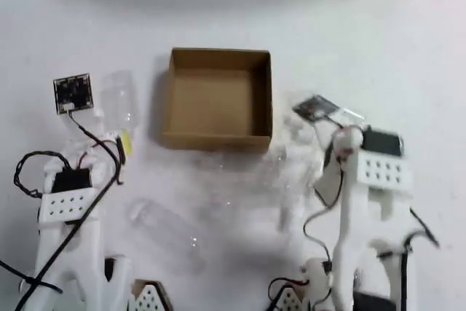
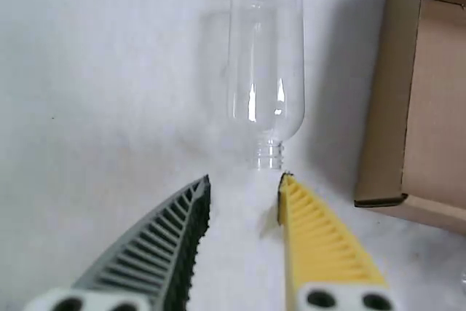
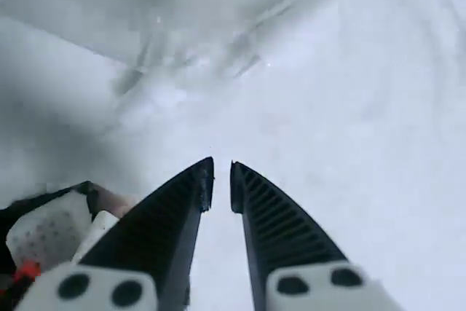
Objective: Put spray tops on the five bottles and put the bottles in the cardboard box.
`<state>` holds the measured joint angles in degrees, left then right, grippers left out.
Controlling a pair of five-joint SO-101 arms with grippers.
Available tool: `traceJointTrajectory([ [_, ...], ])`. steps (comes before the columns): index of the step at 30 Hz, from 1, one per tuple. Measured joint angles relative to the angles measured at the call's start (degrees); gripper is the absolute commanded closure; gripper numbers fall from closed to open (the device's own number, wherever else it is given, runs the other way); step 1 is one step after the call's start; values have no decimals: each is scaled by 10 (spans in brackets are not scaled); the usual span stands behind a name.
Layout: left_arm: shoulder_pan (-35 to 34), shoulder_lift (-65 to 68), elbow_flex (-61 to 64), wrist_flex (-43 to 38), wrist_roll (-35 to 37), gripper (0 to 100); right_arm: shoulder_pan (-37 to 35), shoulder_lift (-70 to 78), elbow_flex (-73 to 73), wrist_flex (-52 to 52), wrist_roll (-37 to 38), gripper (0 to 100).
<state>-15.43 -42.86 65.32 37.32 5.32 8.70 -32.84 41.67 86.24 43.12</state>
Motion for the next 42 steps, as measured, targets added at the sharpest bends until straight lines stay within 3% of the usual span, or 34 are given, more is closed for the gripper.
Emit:
traceJointTrajectory([
  [5, 0, 0, 0, 0, 0, 838, 84, -90, 123, -78, -21, 982],
  [15, -11, 0, 0, 0, -2, 838, 233, -162, 240, -108, -24, 982],
  [21, -18, 0, -38, 86, -89, 838, 256, -163, 309, -193, -24, 982],
  [26, -4, 0, -120, 218, -229, 838, 258, -164, 317, -215, -24, 982],
  [36, 64, 0, -208, 453, -711, 839, 243, -164, 331, -235, -25, 982],
  [42, 170, 0, -208, 564, -811, 836, 241, -164, 338, -247, -25, 982],
])
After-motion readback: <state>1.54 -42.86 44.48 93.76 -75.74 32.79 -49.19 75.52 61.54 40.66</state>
